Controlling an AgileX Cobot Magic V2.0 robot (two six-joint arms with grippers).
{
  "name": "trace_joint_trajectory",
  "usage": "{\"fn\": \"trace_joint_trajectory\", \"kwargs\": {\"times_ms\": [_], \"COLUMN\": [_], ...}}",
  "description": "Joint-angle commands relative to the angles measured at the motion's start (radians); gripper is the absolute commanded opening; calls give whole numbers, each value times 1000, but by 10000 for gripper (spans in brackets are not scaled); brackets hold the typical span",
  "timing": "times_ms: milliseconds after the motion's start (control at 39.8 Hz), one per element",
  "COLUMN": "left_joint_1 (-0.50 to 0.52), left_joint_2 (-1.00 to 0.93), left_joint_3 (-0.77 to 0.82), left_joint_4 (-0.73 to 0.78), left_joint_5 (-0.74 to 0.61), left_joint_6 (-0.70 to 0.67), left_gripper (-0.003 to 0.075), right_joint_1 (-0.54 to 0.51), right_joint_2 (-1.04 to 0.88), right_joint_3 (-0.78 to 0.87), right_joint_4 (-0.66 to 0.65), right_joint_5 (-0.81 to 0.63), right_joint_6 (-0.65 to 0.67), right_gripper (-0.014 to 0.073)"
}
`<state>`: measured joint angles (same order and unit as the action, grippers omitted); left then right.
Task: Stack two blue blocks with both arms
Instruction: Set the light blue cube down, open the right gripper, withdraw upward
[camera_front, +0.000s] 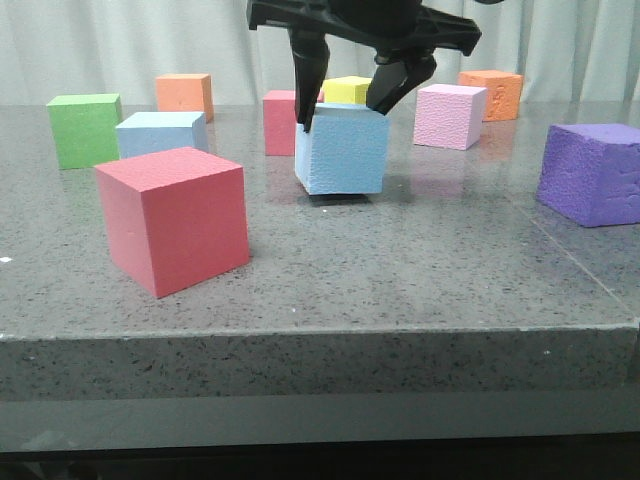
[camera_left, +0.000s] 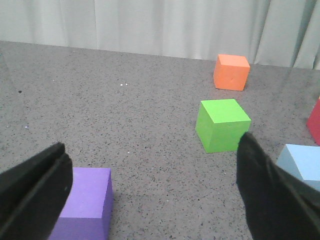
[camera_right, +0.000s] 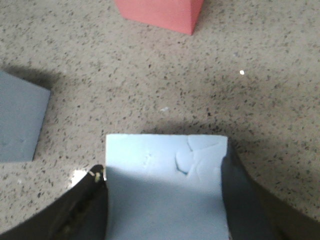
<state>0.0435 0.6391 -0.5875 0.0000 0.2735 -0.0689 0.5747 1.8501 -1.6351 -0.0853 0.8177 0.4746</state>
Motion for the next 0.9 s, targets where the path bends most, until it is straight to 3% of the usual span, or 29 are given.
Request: {"fn": "trace_joint_trajectory", "kwargs": {"times_ms": [0,151,276,377,754,879], "left_joint_1": [-5,-5,-5,-5,-5,-5], "left_joint_2": [5,5,5,5,5,5], "left_joint_3": [-38,-38,-38,-38,-38,-38], "left_joint_4": [-8,-8,-8,-8,-8,-8], "left_joint_5": [-87,-87,-87,-87,-87,-87], "left_joint_6": [-1,-1,-1,-1,-1,-1], "left_gripper": [635,635,635,635,635,635], "right_joint_1": [0,0,3,3,3,3], "right_joint_2": [-35,-30,-30,-38,-115,-117], "right_joint_3": [-38,-38,-38,-38,-133,-133], "right_joint_4": [-44,-44,-37,-24,-55,-54], "right_joint_5": [-32,-21,-22,-42,0,9], "right_joint_6": [30,30,30,30,30,30], "right_gripper": [298,365,559,666,657,543]}}
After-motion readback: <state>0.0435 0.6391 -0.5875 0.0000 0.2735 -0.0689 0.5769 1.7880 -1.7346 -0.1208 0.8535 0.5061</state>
